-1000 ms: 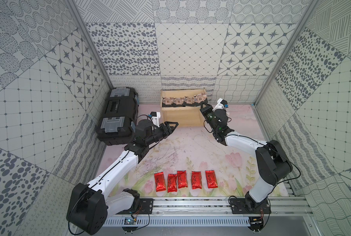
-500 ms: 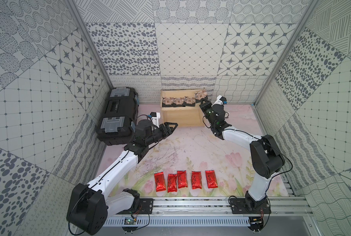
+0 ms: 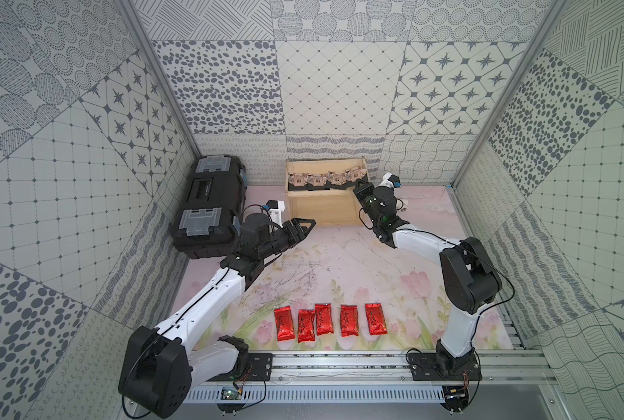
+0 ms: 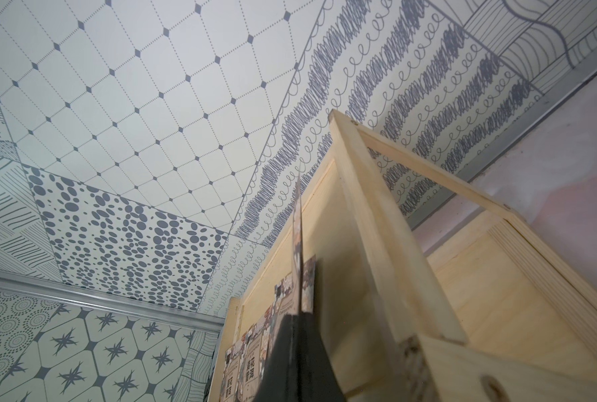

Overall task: Place the tea bags on the shelf by color
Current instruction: Place the tea bag on the shelf.

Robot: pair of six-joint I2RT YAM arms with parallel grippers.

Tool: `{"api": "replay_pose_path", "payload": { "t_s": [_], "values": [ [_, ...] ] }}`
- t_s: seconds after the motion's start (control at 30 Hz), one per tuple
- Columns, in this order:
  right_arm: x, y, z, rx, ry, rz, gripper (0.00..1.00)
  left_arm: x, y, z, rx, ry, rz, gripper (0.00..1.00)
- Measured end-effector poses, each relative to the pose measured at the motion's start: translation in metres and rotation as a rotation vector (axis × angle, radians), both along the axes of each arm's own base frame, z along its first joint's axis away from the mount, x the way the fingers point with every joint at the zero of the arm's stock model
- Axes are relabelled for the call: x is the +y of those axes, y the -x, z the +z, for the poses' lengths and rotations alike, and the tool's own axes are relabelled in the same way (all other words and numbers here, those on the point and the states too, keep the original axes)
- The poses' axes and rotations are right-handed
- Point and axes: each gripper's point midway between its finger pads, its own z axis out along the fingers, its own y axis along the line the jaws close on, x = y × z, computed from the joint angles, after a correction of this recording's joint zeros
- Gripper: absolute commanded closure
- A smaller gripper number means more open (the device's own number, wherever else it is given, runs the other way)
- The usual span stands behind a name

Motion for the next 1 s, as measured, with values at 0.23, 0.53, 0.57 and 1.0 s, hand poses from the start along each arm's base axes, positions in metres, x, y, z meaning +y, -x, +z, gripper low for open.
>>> {"api": "replay_pose_path", "payload": {
  "t_s": [0.23, 0.53, 0.57, 1.0],
  "values": [
    [-0.0003, -0.0001, -0.002, 0.008, -0.006, -0.002, 0.82, 0.0004, 0.0003, -0.0025, 0.005, -0.001, 0.0, 0.41],
    [0.0007, -0.001, 0.0041, 0.013, -0.042, -0.001, 0.57, 0.0016, 0.0004, -0.0053, 0.011, -0.003, 0.003, 0.41],
    [0.0007, -0.001, 0.0048, 0.023, -0.048, -0.002, 0.55, 0.0018, 0.0002, -0.0054, 0.011, -0.003, 0.004, 0.41],
    [-0.0025, -0.0014, 0.0043, 0.205, -0.088, -0.008, 0.46, 0.0024, 0.0004, -0.0054, 0.01, -0.003, 0.005, 0.41]
  ]
}}
